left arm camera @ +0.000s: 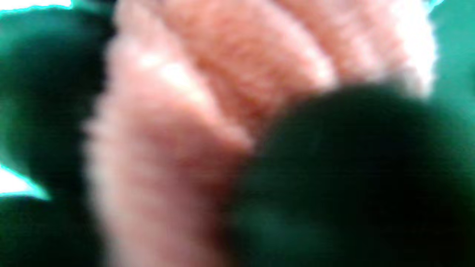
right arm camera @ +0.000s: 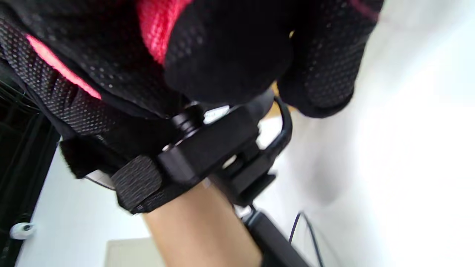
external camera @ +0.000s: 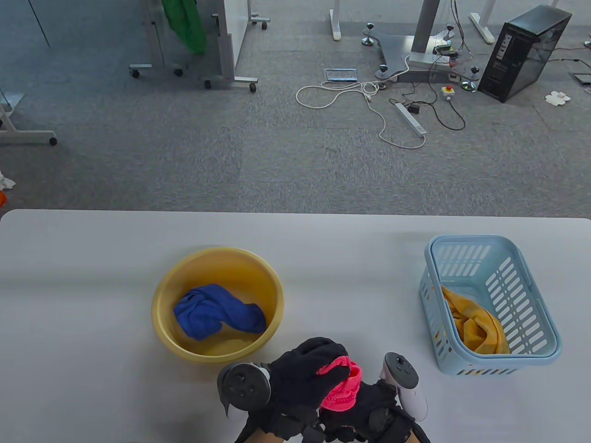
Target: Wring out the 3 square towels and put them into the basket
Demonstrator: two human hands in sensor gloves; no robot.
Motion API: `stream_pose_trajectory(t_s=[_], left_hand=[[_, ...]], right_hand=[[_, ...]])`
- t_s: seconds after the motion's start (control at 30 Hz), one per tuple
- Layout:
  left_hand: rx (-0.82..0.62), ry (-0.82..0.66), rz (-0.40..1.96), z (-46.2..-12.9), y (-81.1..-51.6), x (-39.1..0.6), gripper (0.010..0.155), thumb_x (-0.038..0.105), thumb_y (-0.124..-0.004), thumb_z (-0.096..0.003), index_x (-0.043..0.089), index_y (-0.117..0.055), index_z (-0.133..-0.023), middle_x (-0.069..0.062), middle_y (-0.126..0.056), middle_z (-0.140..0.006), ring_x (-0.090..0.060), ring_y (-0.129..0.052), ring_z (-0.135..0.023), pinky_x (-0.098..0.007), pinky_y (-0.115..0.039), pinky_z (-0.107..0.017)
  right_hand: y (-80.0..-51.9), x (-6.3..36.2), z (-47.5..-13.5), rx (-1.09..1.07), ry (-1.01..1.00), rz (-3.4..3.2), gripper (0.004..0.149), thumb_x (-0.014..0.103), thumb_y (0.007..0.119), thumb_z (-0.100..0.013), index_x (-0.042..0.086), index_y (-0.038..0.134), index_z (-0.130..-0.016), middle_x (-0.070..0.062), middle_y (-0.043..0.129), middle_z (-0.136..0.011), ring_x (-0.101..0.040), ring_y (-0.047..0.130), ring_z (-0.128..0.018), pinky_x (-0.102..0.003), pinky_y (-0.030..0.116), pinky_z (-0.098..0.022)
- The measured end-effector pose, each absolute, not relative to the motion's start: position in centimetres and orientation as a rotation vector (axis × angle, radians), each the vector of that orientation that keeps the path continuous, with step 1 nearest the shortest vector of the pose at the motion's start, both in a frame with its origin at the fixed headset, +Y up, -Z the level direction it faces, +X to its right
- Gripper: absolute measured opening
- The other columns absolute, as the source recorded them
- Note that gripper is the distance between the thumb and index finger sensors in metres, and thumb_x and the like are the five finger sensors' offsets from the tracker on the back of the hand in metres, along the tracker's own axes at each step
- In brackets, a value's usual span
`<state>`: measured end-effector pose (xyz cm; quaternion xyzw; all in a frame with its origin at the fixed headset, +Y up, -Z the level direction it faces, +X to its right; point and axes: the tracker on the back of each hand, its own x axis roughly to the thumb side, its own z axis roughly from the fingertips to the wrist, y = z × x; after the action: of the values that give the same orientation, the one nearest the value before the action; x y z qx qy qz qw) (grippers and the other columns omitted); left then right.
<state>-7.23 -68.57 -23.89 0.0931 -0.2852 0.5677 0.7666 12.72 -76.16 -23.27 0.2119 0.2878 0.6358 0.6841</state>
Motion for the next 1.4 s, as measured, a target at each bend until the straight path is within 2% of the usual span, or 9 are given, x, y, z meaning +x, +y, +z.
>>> stream_pose_trajectory(t_s=[0.17,0.37,0.6,0.8,0.9,1.03,1.2,1.4], left_hand=[[0.187,-0.537,1.278,-23.8,-69.0,-7.5,0.052,0.056,-0.090,-0.0509,0.029,-0.086,-0.095,-0.007,-0.086,-0.093,-0.040,-0.093,-0.056,-0.040,-0.083,-0.028],[0.151,-0.503,1.282,-24.0,-69.2,-7.9,0.057,0.058,-0.085,-0.0535,0.028,-0.079,-0.101,-0.010,-0.078,-0.099,-0.039,-0.093,-0.063,-0.041,-0.084,-0.035],[0.057,-0.456,1.333,-24.2,-70.2,-7.9,0.057,0.055,-0.083,-0.0554,0.028,-0.076,-0.104,-0.014,-0.074,-0.102,-0.042,-0.091,-0.068,-0.045,-0.083,-0.038],[-0.033,-0.389,1.344,-24.3,-70.7,-7.8,0.059,0.055,-0.081,-0.0564,0.027,-0.071,-0.108,-0.018,-0.070,-0.104,-0.044,-0.090,-0.069,-0.047,-0.083,-0.038],[-0.107,-0.398,1.309,-24.4,-71.0,-7.9,0.070,0.060,-0.078,-0.0568,0.021,-0.063,-0.113,-0.021,-0.069,-0.104,-0.045,-0.092,-0.067,-0.049,-0.083,-0.039],[-0.209,-0.392,1.318,-24.6,-71.2,-8.0,0.073,0.062,-0.077,-0.0578,0.021,-0.058,-0.115,-0.024,-0.068,-0.103,-0.045,-0.092,-0.066,-0.049,-0.083,-0.039],[-0.182,-0.409,1.349,-24.4,-71.0,-8.1,0.075,0.063,-0.077,-0.0573,0.021,-0.056,-0.116,-0.024,-0.066,-0.105,-0.048,-0.089,-0.072,-0.053,-0.082,-0.043],[-0.005,-0.510,1.215,-23.6,-69.5,-8.3,0.081,0.067,-0.077,-0.0553,0.028,-0.046,-0.119,-0.020,-0.049,-0.116,-0.051,-0.072,-0.093,-0.062,-0.072,-0.055]], right_hand=[[-75.2,13.4,-23.3,0.447,0.500,1.595,0.072,0.032,0.105,-0.043,0.014,0.065,-0.100,-0.013,0.089,-0.069,-0.019,0.096,-0.033,-0.047,0.086,-0.052],[-73.9,14.0,-22.8,0.408,0.188,1.789,0.073,0.032,0.104,-0.043,0.013,0.064,-0.100,-0.013,0.089,-0.071,-0.021,0.095,-0.035,-0.050,0.084,-0.054],[-73.4,14.8,-22.6,0.366,0.097,1.887,0.075,0.029,0.104,-0.043,0.015,0.061,-0.102,-0.015,0.087,-0.074,-0.024,0.095,-0.040,-0.054,0.080,-0.058],[-72.9,15.3,-22.3,0.298,-0.031,1.961,0.077,0.025,0.103,-0.044,0.020,0.058,-0.105,-0.016,0.080,-0.085,-0.029,0.094,-0.054,-0.059,0.074,-0.063],[-72.9,15.6,-22.1,0.255,-0.087,1.980,0.077,0.026,0.103,-0.044,0.022,0.056,-0.105,-0.016,0.078,-0.088,-0.029,0.094,-0.058,-0.059,0.073,-0.064],[-72.6,16.1,-22.0,0.245,-0.121,1.996,0.077,0.025,0.103,-0.043,0.022,0.057,-0.105,-0.016,0.075,-0.092,-0.031,0.092,-0.064,-0.060,0.070,-0.065],[-72.1,16.1,-21.7,0.262,-0.135,2.000,0.077,0.027,0.104,-0.043,0.021,0.058,-0.105,-0.017,0.077,-0.089,-0.030,0.094,-0.060,-0.060,0.072,-0.065],[-70.7,16.5,-21.0,0.264,-0.249,2.045,0.079,0.031,0.103,-0.044,0.020,0.056,-0.106,-0.016,0.077,-0.090,-0.030,0.094,-0.061,-0.059,0.072,-0.065]])
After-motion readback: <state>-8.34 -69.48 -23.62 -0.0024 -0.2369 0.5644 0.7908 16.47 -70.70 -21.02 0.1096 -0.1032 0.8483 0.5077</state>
